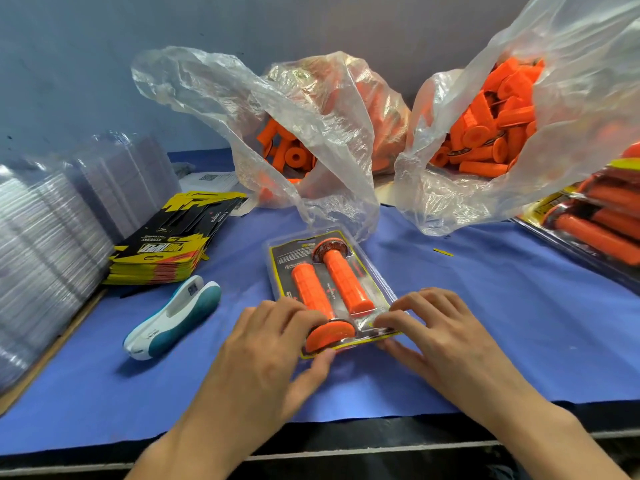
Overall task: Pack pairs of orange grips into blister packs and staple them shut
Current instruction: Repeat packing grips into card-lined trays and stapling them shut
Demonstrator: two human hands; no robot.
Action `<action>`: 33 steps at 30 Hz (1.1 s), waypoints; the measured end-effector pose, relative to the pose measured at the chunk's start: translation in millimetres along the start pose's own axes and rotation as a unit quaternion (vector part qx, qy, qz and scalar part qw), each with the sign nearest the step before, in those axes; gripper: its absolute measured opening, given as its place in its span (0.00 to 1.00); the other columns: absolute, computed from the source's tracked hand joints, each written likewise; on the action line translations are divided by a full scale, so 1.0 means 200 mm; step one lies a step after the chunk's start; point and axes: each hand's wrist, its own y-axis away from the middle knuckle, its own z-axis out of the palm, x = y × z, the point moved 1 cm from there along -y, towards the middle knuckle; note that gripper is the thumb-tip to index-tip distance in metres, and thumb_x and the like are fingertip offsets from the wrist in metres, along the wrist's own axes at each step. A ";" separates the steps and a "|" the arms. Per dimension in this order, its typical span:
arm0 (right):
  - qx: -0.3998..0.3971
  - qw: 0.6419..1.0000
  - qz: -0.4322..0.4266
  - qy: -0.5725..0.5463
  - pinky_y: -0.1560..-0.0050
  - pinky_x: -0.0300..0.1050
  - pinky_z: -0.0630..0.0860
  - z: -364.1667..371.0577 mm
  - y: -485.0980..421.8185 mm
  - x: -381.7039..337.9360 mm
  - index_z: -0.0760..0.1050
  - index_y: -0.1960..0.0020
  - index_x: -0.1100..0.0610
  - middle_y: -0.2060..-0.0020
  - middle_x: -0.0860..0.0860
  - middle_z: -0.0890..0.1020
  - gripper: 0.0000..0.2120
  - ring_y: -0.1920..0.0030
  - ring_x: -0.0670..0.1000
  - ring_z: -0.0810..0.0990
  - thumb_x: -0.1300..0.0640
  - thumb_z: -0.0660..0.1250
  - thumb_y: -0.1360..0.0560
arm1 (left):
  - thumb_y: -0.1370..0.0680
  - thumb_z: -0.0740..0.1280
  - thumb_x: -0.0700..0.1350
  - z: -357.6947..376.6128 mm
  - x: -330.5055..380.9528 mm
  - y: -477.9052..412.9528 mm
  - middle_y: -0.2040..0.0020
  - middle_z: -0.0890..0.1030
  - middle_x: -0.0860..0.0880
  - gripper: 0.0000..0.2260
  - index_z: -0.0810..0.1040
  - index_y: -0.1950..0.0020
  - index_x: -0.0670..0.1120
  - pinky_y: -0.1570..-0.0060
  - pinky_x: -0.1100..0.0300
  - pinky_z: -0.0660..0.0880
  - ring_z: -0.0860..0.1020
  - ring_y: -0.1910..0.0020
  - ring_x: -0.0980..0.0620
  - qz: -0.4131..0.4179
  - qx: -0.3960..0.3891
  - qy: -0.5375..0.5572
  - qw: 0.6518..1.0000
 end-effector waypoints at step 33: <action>-0.031 0.997 -0.056 0.043 0.58 0.45 0.74 0.07 -0.10 -0.15 0.80 0.49 0.50 0.55 0.47 0.79 0.08 0.61 0.51 0.77 0.57 0.62 0.21 | 0.23 0.67 0.44 0.16 0.06 0.00 0.55 0.74 0.52 0.03 0.78 0.50 0.51 0.52 0.56 0.66 0.72 0.56 0.48 -0.042 0.031 -0.122 0.991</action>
